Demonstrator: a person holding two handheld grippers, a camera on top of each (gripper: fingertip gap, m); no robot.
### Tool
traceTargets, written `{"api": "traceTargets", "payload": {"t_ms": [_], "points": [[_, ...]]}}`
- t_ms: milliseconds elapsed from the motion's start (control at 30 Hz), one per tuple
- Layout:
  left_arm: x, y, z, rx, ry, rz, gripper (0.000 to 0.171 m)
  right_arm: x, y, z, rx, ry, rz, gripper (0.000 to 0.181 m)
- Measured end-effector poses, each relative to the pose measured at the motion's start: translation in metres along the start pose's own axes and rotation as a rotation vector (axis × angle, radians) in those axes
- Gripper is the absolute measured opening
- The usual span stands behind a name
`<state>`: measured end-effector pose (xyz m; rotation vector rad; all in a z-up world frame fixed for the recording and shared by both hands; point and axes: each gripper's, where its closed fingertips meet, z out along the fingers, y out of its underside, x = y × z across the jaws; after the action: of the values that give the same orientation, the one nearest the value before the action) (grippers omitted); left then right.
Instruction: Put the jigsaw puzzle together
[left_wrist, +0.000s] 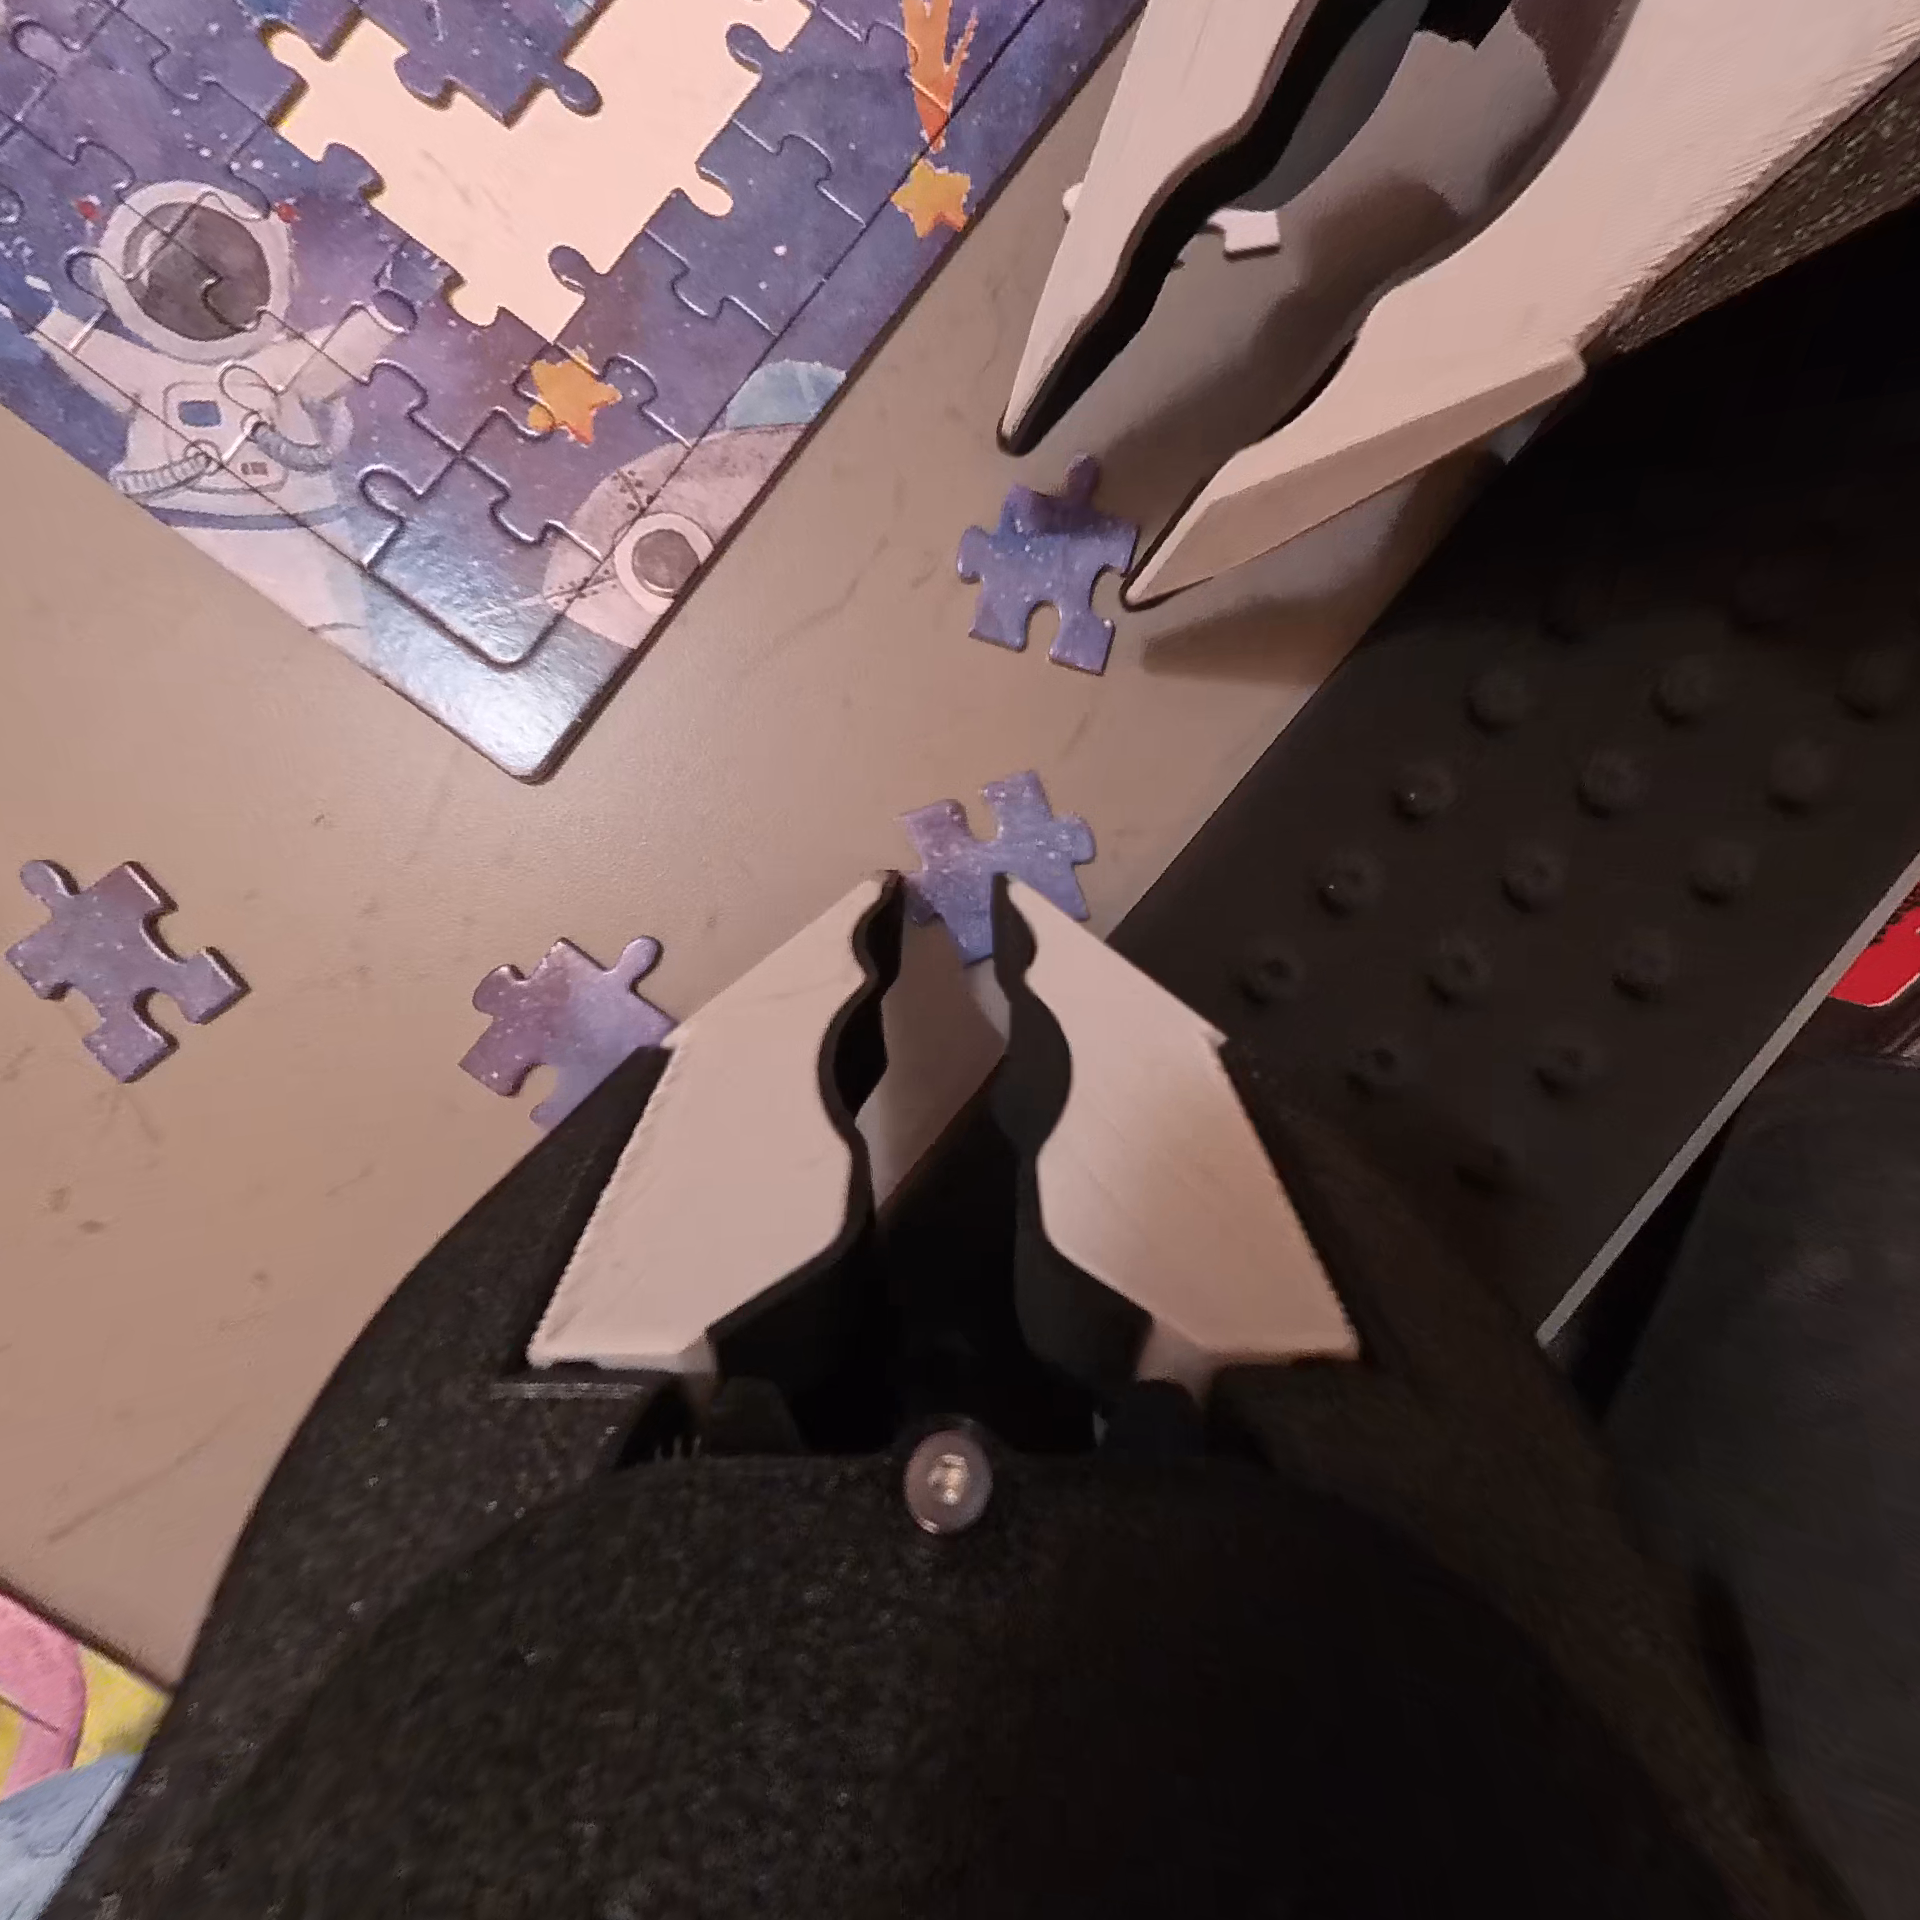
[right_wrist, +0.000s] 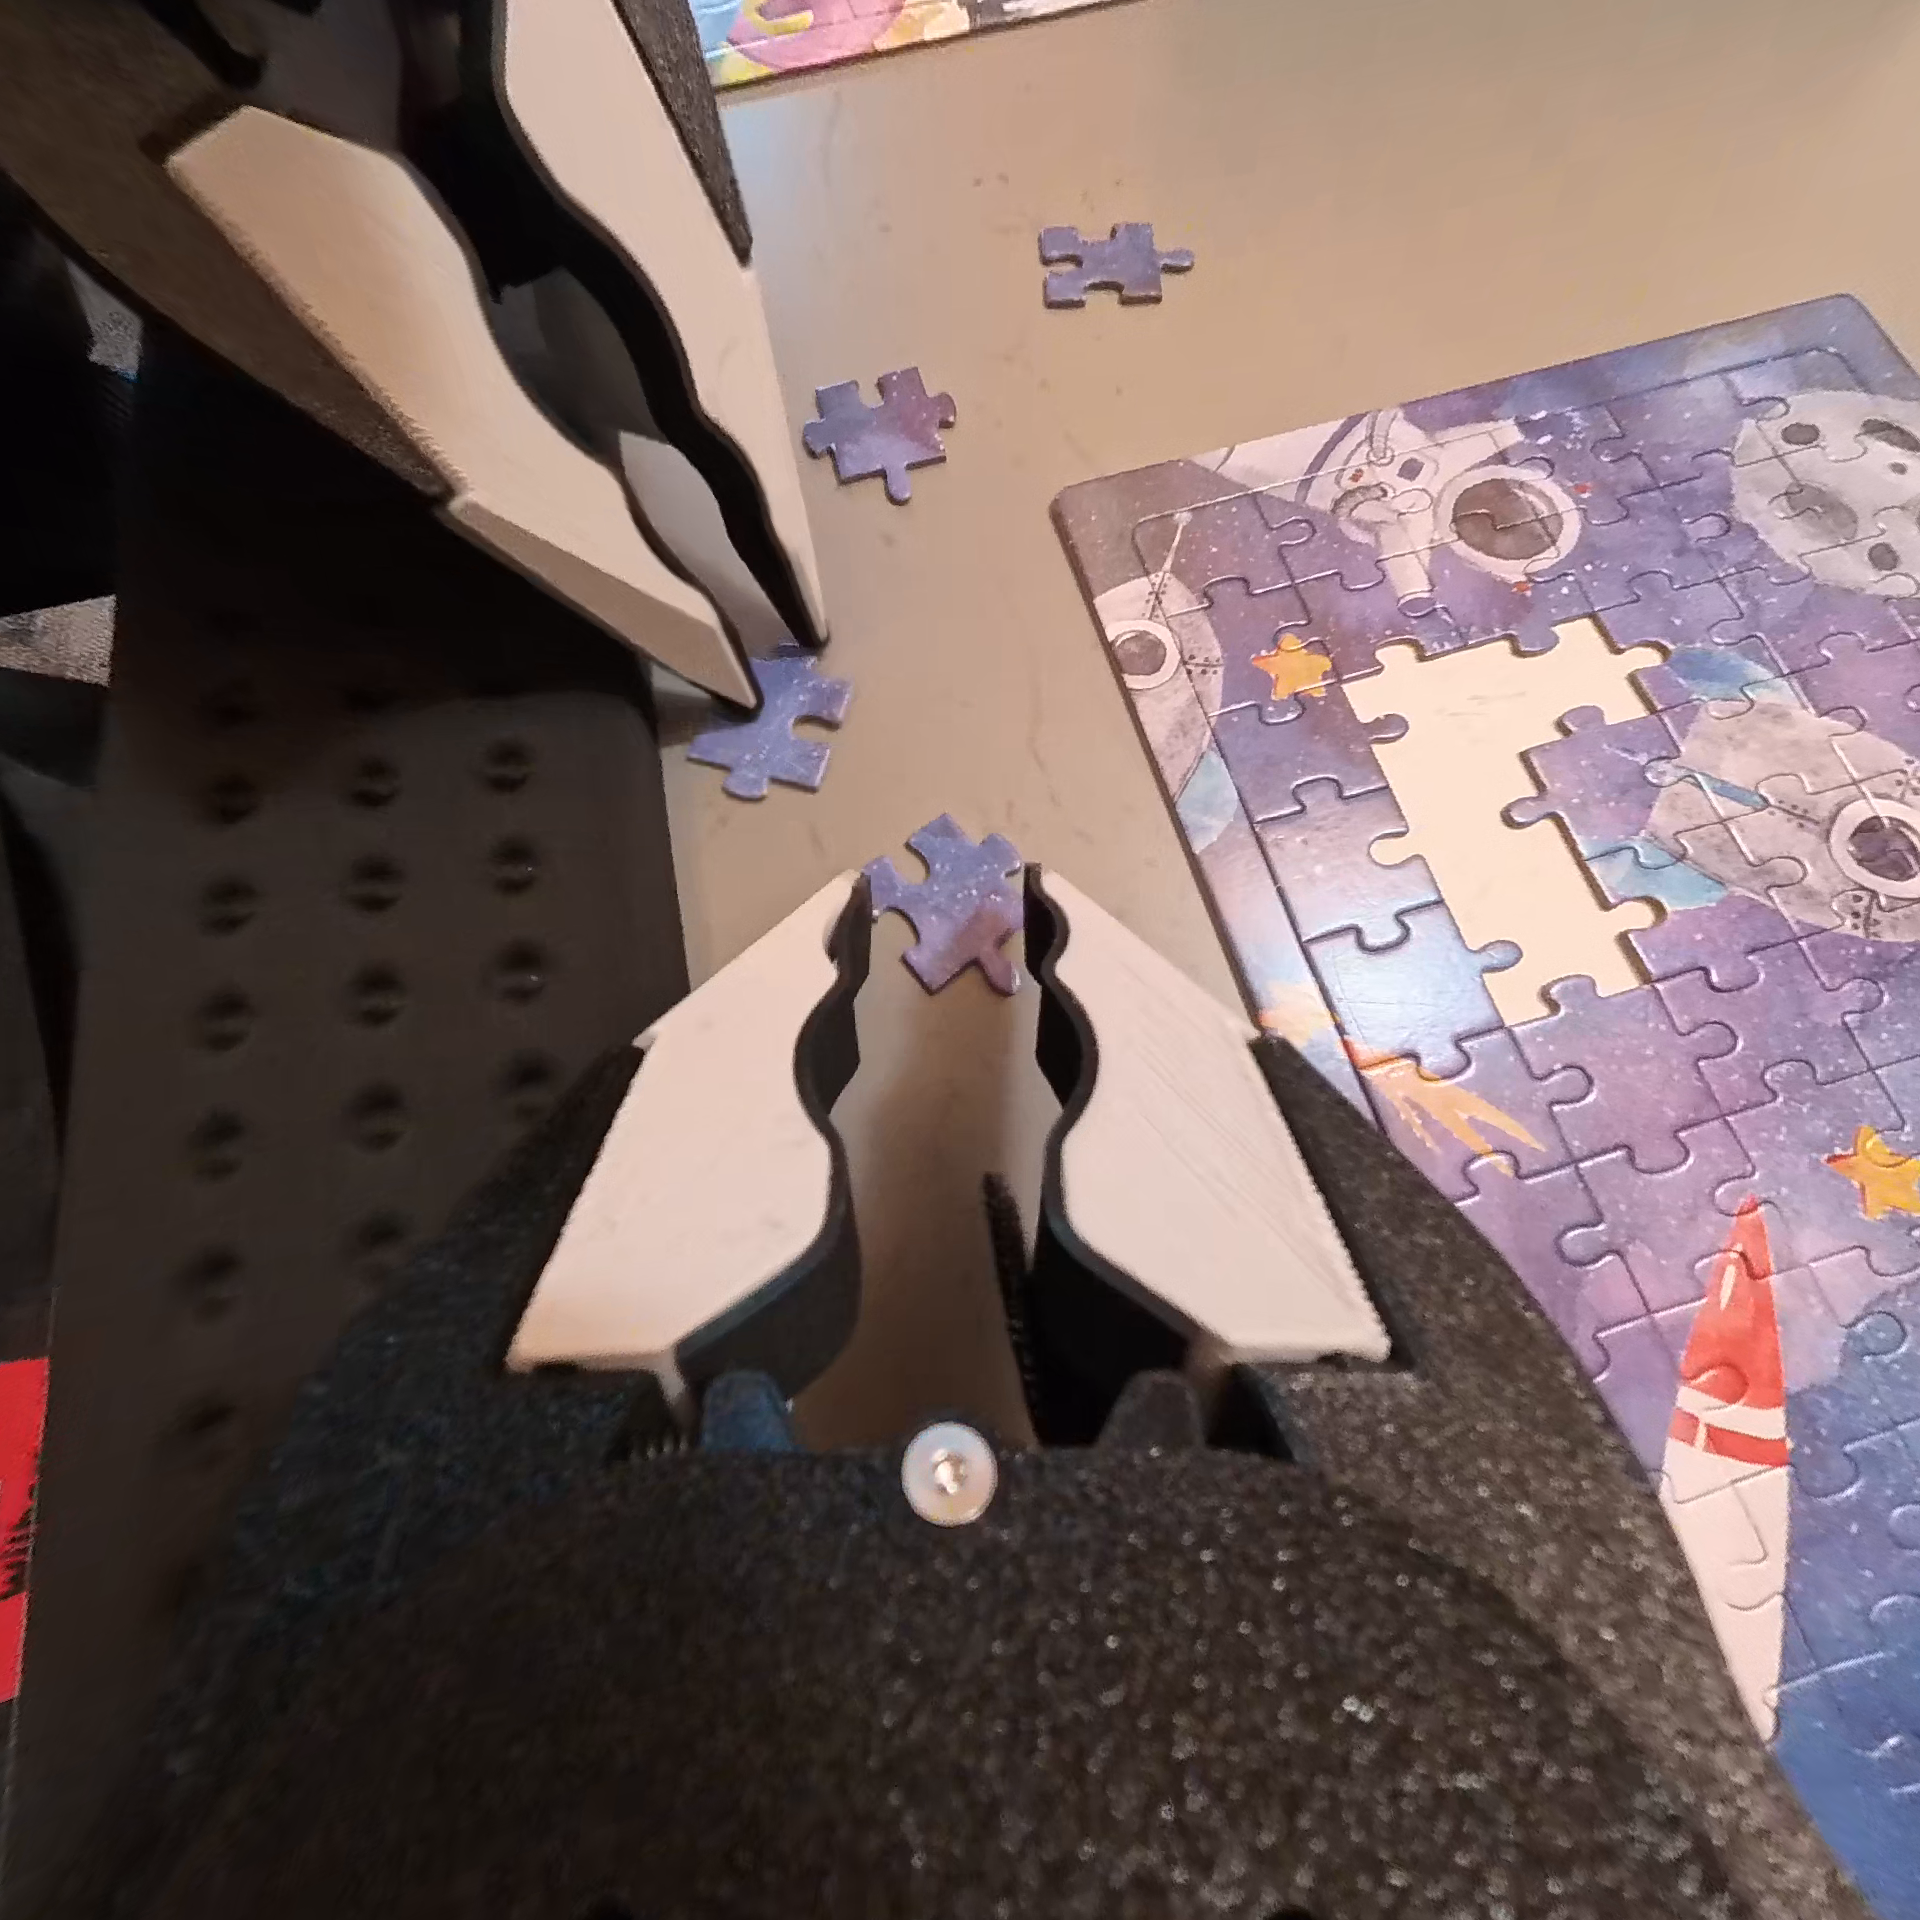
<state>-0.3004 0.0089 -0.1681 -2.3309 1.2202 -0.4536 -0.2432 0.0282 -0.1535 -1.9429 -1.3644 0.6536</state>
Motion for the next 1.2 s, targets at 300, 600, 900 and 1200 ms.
{"api": "traceTargets", "payload": {"t_ms": [300,600,900,1200], "points": [[-0.011,-0.002,-0.011,0.043,0.007,-0.036,0.018,-0.019,-0.006,0.015,-0.053,-0.053,-0.045,0.03],[-0.004,0.005,-0.004,0.041,0.09,-0.022,0.013,-0.024,-0.012,0.036,-0.09,-0.05,-0.126,0.032],[-0.006,0.001,-0.007,0.086,0.099,-0.039,0.013,-0.025,-0.017,0.029,-0.071,-0.124,-0.09,0.038],[-0.011,0.002,-0.013,0.121,0.093,-0.066,0.013,-0.022,-0.016,0.043,-0.17,-0.192,-0.205,0.03]]}}
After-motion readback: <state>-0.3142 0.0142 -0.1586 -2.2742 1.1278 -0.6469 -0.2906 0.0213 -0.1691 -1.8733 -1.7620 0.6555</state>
